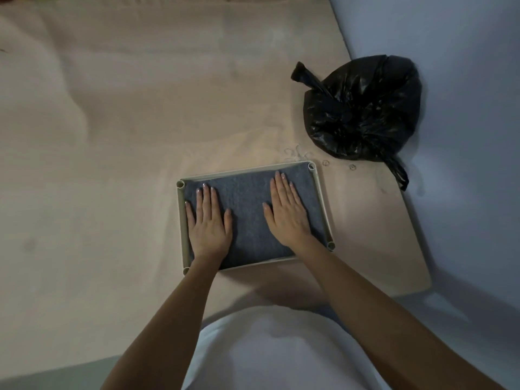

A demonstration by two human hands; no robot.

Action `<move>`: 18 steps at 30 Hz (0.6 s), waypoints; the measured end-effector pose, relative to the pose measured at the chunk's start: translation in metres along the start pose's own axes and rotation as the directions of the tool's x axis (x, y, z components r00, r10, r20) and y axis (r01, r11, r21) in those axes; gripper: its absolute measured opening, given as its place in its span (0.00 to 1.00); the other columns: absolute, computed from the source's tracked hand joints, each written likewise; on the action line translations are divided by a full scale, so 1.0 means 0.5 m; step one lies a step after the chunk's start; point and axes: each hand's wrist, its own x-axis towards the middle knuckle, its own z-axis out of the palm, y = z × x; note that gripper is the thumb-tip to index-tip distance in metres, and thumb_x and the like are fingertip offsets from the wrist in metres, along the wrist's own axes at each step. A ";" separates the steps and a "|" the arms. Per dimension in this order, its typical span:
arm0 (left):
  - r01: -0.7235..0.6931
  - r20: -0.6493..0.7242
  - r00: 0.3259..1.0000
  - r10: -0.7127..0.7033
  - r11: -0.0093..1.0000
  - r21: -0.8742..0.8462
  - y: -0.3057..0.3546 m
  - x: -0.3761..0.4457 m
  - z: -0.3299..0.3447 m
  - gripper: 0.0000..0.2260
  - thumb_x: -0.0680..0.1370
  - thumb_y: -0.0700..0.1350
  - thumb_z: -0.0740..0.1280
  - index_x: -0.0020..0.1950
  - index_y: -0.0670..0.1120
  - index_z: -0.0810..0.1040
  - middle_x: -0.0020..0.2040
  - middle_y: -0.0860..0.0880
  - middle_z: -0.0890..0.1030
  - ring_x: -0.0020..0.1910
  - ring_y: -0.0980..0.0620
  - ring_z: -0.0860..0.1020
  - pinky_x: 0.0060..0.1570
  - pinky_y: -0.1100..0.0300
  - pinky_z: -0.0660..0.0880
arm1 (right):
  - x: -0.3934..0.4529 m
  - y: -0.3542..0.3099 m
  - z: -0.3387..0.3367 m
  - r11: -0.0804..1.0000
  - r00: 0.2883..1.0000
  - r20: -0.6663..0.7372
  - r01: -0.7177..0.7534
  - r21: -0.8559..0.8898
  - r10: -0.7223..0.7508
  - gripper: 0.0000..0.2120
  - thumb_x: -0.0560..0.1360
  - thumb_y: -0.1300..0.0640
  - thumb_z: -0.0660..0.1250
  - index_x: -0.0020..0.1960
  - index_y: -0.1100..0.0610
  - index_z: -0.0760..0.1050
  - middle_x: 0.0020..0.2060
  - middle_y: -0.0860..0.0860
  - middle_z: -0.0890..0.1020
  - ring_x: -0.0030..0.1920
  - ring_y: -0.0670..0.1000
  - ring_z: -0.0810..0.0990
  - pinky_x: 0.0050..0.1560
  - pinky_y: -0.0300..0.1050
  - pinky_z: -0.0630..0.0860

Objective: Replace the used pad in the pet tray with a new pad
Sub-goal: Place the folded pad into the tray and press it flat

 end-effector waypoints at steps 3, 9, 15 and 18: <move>-0.002 0.005 1.000 0.001 1.000 0.017 0.001 0.000 -0.001 0.31 0.79 0.56 0.40 0.77 0.40 0.53 0.78 0.43 0.53 0.77 0.46 0.50 0.75 0.46 0.43 | 0.005 0.036 -0.007 0.997 0.997 -0.008 -0.074 0.013 0.074 0.30 0.82 0.48 0.46 0.76 0.65 0.44 0.76 0.60 0.47 0.77 0.54 0.44 0.75 0.46 0.39; 0.004 0.001 1.000 -0.004 1.000 0.025 0.003 0.000 -0.002 0.30 0.79 0.56 0.40 0.77 0.40 0.52 0.78 0.43 0.53 0.77 0.47 0.50 0.75 0.46 0.43 | 0.002 0.063 -0.017 0.996 0.995 -0.026 -0.094 -0.007 0.094 0.30 0.82 0.49 0.48 0.76 0.66 0.46 0.76 0.61 0.48 0.77 0.55 0.46 0.76 0.48 0.42; -0.002 0.050 0.999 0.000 0.998 0.056 0.005 0.002 -0.005 0.28 0.81 0.55 0.42 0.77 0.42 0.49 0.78 0.44 0.50 0.77 0.48 0.47 0.75 0.47 0.41 | 0.001 0.059 -0.024 0.993 0.993 0.022 -0.115 -0.006 0.116 0.30 0.82 0.48 0.48 0.76 0.65 0.45 0.77 0.60 0.48 0.77 0.55 0.46 0.76 0.48 0.43; -0.028 0.052 0.998 0.024 0.997 0.078 -0.006 0.007 -0.018 0.29 0.82 0.57 0.45 0.77 0.41 0.52 0.78 0.43 0.52 0.77 0.47 0.48 0.75 0.47 0.42 | 0.011 0.065 -0.049 0.989 0.991 0.028 -0.131 0.063 0.130 0.31 0.80 0.49 0.52 0.76 0.65 0.50 0.76 0.60 0.52 0.76 0.57 0.51 0.75 0.50 0.48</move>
